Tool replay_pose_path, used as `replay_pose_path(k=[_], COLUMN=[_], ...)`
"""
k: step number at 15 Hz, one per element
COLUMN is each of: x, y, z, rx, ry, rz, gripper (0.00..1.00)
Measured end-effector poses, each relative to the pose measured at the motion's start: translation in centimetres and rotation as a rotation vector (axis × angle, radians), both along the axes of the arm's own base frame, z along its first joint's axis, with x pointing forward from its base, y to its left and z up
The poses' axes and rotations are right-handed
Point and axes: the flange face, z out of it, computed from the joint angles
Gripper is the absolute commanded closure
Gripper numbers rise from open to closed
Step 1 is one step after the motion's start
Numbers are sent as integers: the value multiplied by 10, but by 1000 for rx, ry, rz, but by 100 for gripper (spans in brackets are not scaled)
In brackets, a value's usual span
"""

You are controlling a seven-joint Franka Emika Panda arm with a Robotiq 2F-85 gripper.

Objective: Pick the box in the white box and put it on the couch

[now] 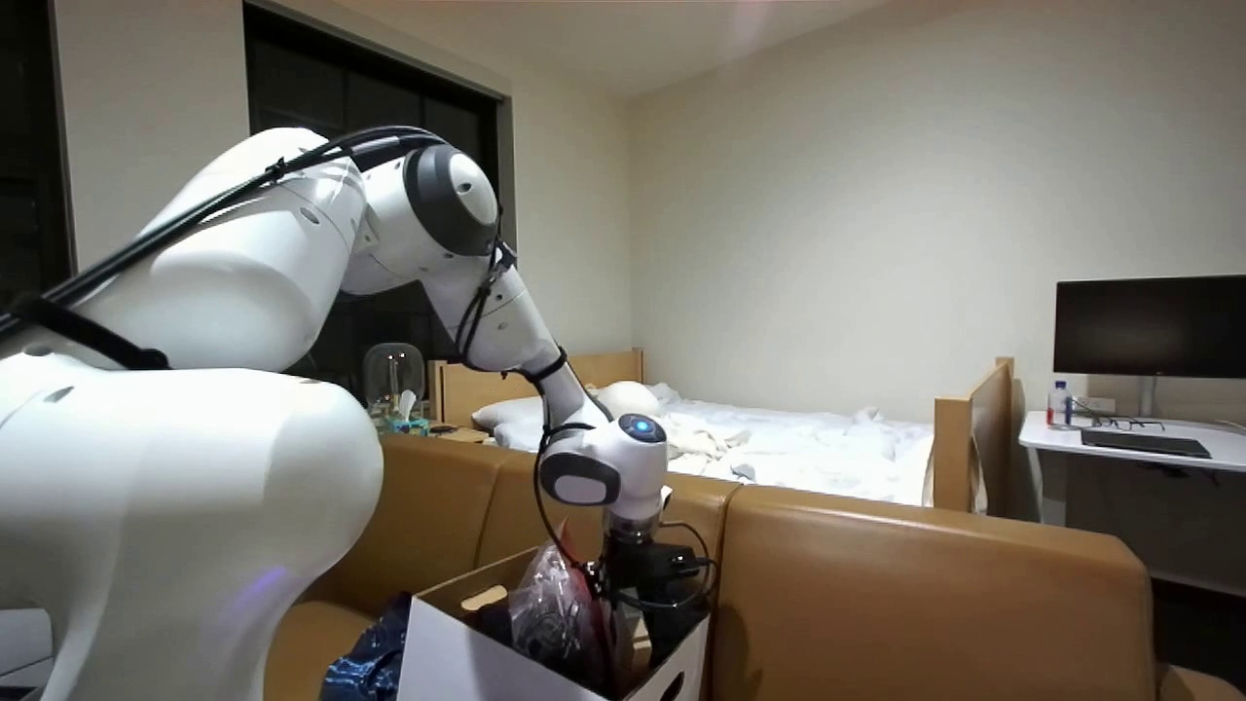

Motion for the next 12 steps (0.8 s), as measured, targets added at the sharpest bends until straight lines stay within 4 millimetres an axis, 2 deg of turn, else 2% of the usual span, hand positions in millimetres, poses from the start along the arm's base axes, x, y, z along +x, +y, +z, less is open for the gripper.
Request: replay_pose_path(k=[3, 5, 9, 12], x=[34, 57, 93, 102], y=[-33, -65, -150, -209], z=[41, 72, 150, 195], rx=[63, 116, 239, 270], ry=[61, 75, 40, -3], rz=[-31, -73, -206, -332], gripper=[91, 91, 91, 91])
